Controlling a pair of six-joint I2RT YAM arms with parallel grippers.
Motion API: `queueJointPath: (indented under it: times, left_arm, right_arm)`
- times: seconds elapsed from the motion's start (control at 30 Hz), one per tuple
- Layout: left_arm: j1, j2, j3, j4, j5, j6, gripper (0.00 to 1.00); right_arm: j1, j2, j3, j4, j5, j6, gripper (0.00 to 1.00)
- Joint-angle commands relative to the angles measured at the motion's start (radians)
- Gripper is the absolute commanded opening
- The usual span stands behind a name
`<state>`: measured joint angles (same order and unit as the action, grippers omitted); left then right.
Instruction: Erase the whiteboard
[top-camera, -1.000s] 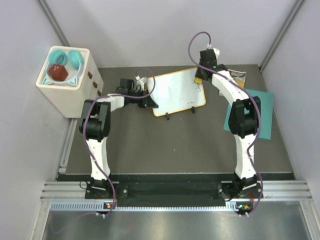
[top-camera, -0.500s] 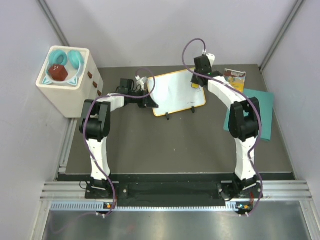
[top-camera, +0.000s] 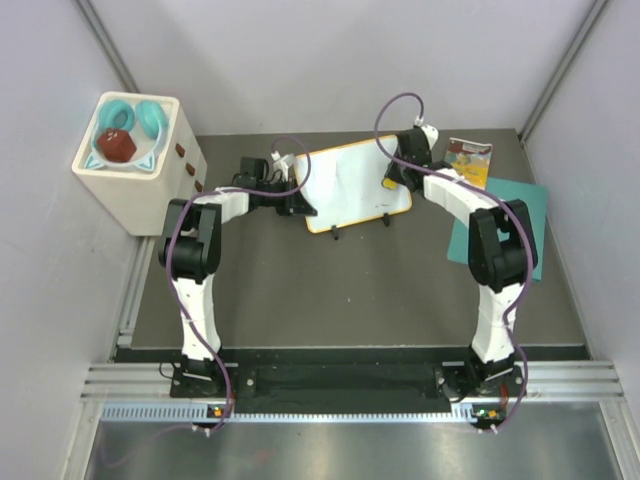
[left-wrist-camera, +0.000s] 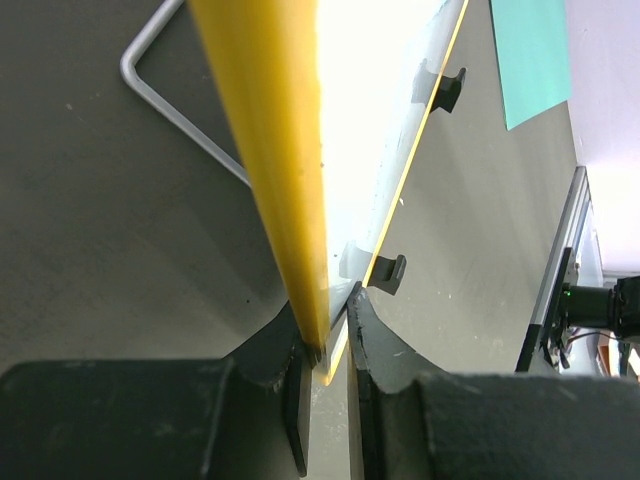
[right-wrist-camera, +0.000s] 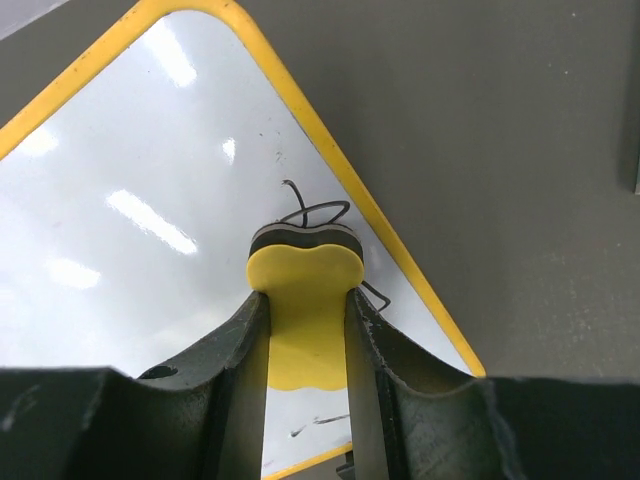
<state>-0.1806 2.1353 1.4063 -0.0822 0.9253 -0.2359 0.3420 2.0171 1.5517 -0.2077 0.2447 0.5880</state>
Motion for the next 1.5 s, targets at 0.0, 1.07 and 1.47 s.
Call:
queueJointPath:
  times: [0.0, 1.07, 1.47]
  left_arm:
    - [-0.034, 0.06, -0.029, -0.1, -0.296, 0.122, 0.0]
    - [-0.039, 0.058, -0.026, -0.102, -0.299, 0.127, 0.0]
    - [-0.039, 0.06, -0.026, -0.103, -0.304, 0.127, 0.0]
  right_arm:
    - [-0.02, 0.101, -0.027, -0.133, -0.062, 0.013, 0.0]
    - [-0.121, 0.025, -0.217, -0.061, -0.096, 0.075, 0.0]
    - [-0.123, 0.038, 0.017, -0.136, -0.099, 0.038, 0.0]
